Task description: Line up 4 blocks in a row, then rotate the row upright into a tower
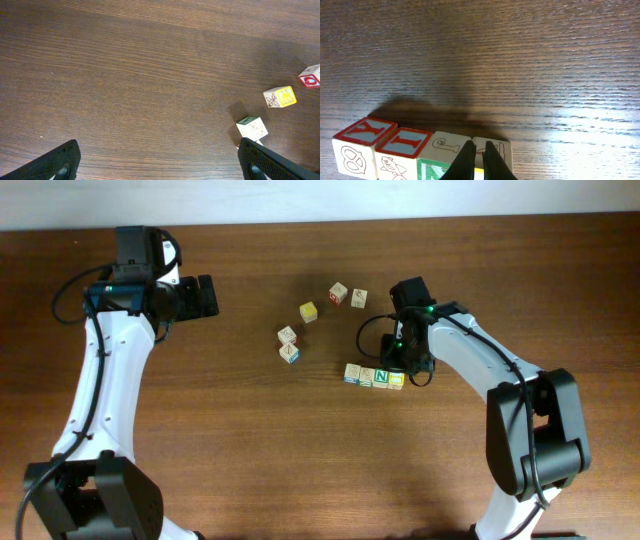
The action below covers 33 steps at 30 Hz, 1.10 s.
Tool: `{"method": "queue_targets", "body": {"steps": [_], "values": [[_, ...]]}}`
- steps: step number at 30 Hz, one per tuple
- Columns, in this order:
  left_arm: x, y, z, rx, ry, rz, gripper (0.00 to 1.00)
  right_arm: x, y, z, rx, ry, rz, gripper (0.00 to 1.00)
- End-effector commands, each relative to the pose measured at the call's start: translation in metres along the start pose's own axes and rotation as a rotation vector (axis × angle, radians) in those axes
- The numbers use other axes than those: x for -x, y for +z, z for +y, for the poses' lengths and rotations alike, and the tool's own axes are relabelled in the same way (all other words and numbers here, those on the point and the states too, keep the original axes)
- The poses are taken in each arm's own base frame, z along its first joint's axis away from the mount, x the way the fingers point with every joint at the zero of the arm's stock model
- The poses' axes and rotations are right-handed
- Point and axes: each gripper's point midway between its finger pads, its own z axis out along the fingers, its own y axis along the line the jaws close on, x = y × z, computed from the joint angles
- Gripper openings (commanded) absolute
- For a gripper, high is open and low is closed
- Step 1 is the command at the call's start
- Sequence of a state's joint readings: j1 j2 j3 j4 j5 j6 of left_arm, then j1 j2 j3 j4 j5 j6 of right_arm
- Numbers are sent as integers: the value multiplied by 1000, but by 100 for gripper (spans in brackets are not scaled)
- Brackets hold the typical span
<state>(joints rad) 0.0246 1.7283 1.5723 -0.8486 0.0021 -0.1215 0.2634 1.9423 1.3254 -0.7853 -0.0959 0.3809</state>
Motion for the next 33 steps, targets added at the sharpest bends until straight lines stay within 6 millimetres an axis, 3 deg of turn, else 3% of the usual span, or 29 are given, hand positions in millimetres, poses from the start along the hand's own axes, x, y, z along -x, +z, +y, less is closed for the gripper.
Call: {"method": "queue_targets", "body": {"steps": [1, 3, 4, 6, 7, 8, 10, 13, 17, 21, 23, 29, 33], "values": [[3, 0, 0, 5, -7, -6, 99, -5, 2, 1, 0, -14, 18, 9], [3, 0, 0, 4, -7, -6, 99, -1, -2, 0, 1, -5, 1, 9], [3, 0, 0, 4, -7, -6, 99, 10, -14, -2, 12, 15, -36, 9], [3, 0, 0, 5, -7, -6, 99, 40, -70, -13, 47, 86, -163, 9], [3, 0, 0, 5, -7, -6, 99, 38, -89, -27, 45, 168, -182, 9], [3, 0, 0, 5, -7, -6, 99, 31, -93, -37, 34, 221, -158, 9], [3, 0, 0, 5, -7, -6, 99, 7, -78, -50, -9, 252, -47, 9], [3, 0, 0, 4, -7, -6, 99, -21, -48, -44, -9, 236, 61, 9], [3, 0, 0, 5, -7, -6, 99, -33, -15, -31, -11, 201, 134, 9], [3, 0, 0, 5, -7, -6, 99, -34, 8, -27, -18, 185, 157, 9], [3, 0, 0, 5, -7, -6, 99, -30, 10, -24, -5, 172, 141, 9], [3, 0, 0, 5, -7, -6, 99, -12, 13, 18, 128, -4, 54, 9], [3, 0, 0, 5, -7, -6, 99, -11, 14, 42, 154, -88, 17, 9]]}}
